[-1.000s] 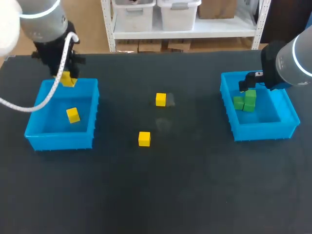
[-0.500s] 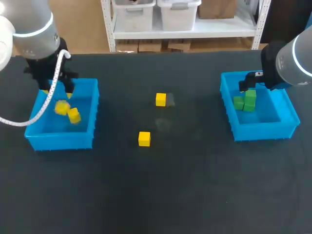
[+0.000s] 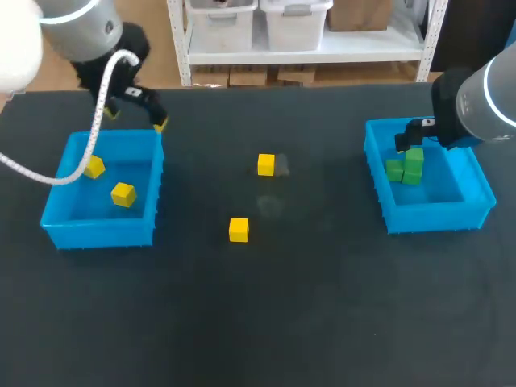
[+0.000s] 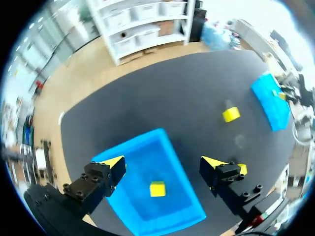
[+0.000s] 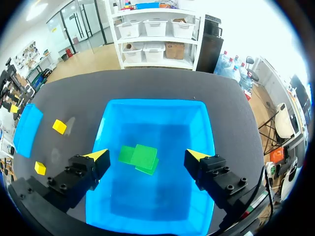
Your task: Put the green cubes in the right bin and the yellow cubes in the left bin.
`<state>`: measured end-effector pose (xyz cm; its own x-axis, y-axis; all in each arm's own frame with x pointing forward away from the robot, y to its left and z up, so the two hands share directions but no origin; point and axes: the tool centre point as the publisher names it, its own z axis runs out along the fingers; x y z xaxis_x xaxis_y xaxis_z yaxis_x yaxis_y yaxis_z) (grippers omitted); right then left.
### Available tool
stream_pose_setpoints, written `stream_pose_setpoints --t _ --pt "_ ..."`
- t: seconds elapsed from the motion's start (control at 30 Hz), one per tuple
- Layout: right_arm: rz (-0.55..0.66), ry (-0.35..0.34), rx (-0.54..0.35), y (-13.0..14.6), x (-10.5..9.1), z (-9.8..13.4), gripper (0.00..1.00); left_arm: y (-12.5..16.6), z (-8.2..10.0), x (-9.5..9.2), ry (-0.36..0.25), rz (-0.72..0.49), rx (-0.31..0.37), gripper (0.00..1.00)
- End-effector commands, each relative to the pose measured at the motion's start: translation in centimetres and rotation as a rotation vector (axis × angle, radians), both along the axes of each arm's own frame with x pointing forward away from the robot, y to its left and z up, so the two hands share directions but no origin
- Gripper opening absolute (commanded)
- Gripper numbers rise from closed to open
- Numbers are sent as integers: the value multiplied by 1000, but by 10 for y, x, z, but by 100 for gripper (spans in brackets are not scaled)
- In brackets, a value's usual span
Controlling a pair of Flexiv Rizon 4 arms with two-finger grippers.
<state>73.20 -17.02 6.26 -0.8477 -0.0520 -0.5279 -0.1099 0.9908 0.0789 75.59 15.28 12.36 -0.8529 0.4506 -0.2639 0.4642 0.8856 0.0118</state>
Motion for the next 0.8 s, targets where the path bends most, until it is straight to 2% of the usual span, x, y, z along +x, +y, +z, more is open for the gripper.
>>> stream_pose_setpoints --t 0.03,0.13,0.27,0.6,0.8 --pt "-2 -6 -1 0 -1 -1 100 -25 3 17 21 -183 16 100" --pt "-2 -6 -1 0 -1 -1 100 -42 1 23 29 -271 30 100" --pt "-2 -6 -1 0 -1 -1 100 -67 0 22 36 -395 43 100" --pt "-2 -6 -1 0 -1 -1 100 -118 -18 28 74 -682 67 100" --pt "-2 -6 -1 0 -1 -1 100 -141 -33 30 88 -852 114 100"
